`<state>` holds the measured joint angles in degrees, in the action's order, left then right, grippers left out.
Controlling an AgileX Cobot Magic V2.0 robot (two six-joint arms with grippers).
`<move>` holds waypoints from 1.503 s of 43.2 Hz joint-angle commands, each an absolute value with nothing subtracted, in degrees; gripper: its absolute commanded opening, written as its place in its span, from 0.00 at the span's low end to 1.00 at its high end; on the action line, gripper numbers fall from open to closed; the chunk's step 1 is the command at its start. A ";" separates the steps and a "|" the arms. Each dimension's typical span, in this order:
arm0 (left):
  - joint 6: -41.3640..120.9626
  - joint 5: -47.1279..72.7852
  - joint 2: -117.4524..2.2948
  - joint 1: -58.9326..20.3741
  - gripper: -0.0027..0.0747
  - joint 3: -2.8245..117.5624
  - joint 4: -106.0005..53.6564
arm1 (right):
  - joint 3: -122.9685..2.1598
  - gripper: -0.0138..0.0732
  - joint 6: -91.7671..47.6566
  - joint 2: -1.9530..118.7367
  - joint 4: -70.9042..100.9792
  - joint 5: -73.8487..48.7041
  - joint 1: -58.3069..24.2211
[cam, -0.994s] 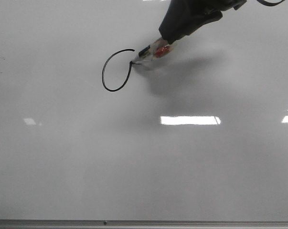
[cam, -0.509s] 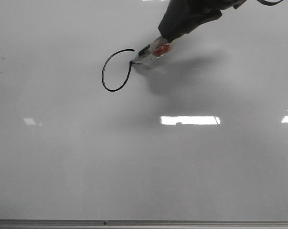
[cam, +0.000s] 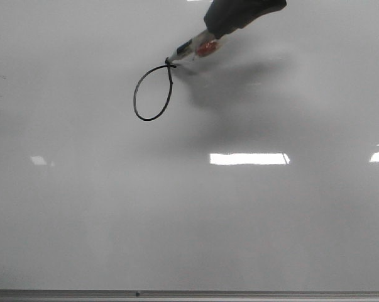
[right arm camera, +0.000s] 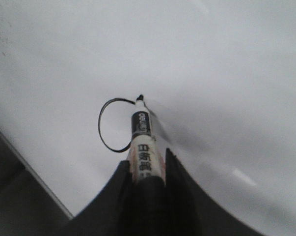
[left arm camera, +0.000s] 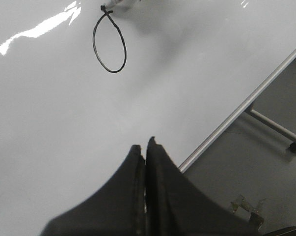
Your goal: Write number 9 on whiteboard
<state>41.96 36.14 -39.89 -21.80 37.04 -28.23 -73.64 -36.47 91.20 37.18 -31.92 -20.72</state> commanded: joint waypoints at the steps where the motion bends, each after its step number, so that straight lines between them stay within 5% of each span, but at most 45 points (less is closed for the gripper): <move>1: 41.79 32.71 -39.96 -21.72 0.01 38.69 -29.99 | -72.49 0.09 -36.38 91.13 36.75 -30.33 -20.08; 17: 41.79 32.71 -39.96 -21.72 0.01 38.69 -29.99 | -59.44 0.09 -35.79 94.07 36.86 -26.59 -20.55; 33: 43.45 34.26 -40.85 -21.72 0.03 39.96 -32.50 | -64.92 0.09 -51.18 77.86 36.86 -38.55 -29.69; 38: 48.24 40.53 -45.21 -21.72 0.24 44.41 -32.61 | -69.81 0.09 -54.50 77.59 36.86 -46.90 -30.89; 42: 51.98 45.66 -50.40 -21.86 0.59 48.52 -32.81 | -72.64 0.09 -57.64 77.59 36.86 -51.40 -31.66; 46: 57.49 47.29 -54.63 -25.78 0.76 51.02 -34.35 | -74.12 0.09 -60.54 77.59 36.97 -53.79 -32.68; 55: 60.54 42.52 -60.11 -37.09 0.61 53.38 -30.01 | -75.06 0.09 -61.83 77.59 37.07 -54.98 -36.32; 65: 60.54 40.20 -60.10 -38.80 0.46 53.36 -30.95 | -75.06 0.09 -62.82 77.59 38.42 -55.45 -38.34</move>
<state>60.34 43.46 -60.76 -38.34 51.40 -28.92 -73.00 -61.47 79.63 35.24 -56.60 -37.90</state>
